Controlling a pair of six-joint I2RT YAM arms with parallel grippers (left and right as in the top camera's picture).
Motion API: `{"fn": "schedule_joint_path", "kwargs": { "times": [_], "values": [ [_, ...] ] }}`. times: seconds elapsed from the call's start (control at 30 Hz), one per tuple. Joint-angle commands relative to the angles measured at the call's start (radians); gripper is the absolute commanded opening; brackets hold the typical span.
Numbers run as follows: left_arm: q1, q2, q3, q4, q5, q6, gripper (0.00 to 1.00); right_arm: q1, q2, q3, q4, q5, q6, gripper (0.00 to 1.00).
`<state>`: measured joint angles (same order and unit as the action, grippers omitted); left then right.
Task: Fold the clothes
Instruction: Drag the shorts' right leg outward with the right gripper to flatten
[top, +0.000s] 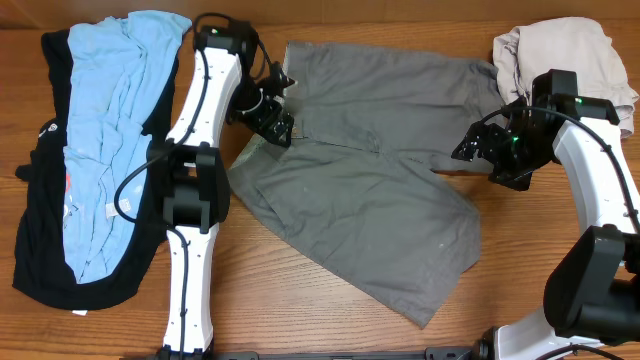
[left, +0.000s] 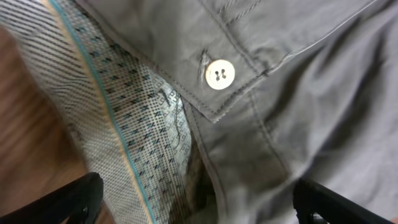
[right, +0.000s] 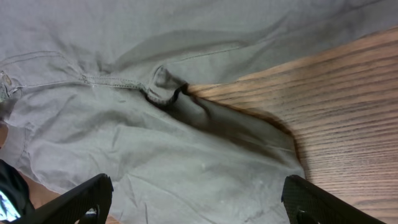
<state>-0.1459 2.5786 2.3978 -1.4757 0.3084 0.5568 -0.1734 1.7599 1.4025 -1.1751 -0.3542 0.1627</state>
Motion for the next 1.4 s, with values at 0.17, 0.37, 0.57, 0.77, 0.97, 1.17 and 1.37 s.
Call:
{"fn": "schedule_joint_path", "kwargs": {
  "times": [0.17, 0.37, 0.57, 0.77, 0.97, 1.17, 1.37],
  "values": [
    [-0.001, -0.031, -0.074, 0.047, 0.081, 0.012, 0.38, 0.002, -0.004, 0.020, 0.022, -0.006, -0.006, 0.92],
    [-0.001, -0.031, -0.074, 0.027, 0.122, 0.012, 0.04, 0.002, -0.004, 0.020, 0.026, -0.006, -0.007, 0.92],
    [0.019, -0.031, -0.074, 0.050, 0.109, -0.094, 0.04, 0.002, -0.004, 0.020, 0.034, -0.006, -0.006, 0.92],
    [0.135, -0.031, -0.074, 0.114, 0.103, -0.336, 0.04, 0.002, -0.004, 0.020, 0.042, -0.007, -0.006, 0.92],
    [0.265, -0.031, -0.074, 0.092, 0.076, -0.444, 0.04, 0.002, -0.002, 0.020, 0.051, -0.007, -0.002, 0.92],
    [0.303, -0.031, -0.074, 0.066, 0.077, -0.448, 0.35, 0.018, 0.003, 0.019, 0.037, -0.007, 0.005, 0.91],
    [0.269, -0.044, -0.070, 0.047, 0.098, -0.421, 0.71, 0.076, 0.003, -0.058, 0.016, -0.007, 0.010, 0.91]
  ]
}}
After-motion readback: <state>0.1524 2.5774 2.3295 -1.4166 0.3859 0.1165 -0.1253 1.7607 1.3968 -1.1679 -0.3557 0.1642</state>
